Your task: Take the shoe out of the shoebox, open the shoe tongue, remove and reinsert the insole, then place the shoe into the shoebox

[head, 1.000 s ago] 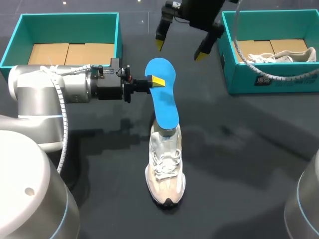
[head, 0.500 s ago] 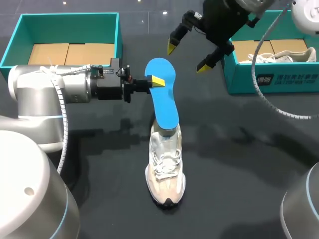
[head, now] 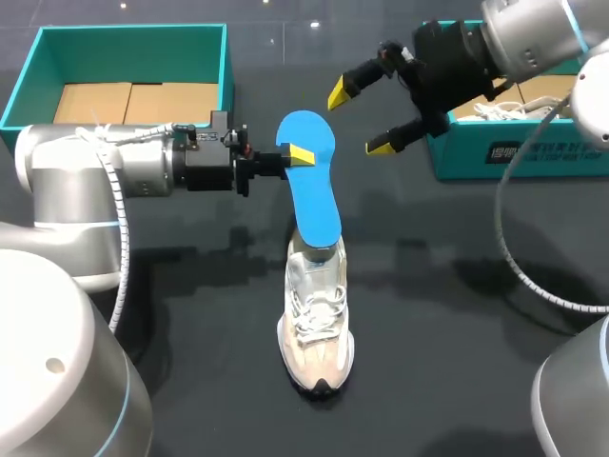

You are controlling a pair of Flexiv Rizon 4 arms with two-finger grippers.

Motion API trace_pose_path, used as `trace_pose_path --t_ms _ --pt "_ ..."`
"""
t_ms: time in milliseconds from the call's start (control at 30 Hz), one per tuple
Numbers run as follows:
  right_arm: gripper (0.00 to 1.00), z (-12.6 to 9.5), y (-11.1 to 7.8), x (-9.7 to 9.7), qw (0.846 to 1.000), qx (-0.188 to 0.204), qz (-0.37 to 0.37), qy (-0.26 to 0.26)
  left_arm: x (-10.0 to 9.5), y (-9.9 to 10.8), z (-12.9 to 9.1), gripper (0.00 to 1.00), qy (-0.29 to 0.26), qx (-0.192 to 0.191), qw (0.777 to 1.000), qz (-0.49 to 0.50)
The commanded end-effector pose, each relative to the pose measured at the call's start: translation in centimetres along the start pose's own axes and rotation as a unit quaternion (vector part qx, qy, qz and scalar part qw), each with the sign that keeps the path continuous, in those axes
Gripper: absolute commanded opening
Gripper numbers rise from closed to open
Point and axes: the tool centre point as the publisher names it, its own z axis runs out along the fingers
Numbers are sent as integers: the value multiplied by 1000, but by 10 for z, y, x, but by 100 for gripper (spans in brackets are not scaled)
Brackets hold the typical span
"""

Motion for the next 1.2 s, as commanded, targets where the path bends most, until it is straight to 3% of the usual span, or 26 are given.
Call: trace_pose_path --t_ms 33,400,733,1000,1200 --pt "100 6 0 -8 993 0 4 117 0 0 -1 0 -1 -1 1000 0" --pt "100 9 -1 -15 992 -1 14 128 1 0 -4 0 4 0 1000 11" --pt "100 9 -1 -20 990 3 14 140 16 -2 -23 0 13 13 992 126" --pt "100 9 1 -21 987 11 8 158 32 -4 -33 0 41 33 950 309" --pt "100 8 3 -22 986 12 6 164 40 -9 -37 0 82 57 892 441"
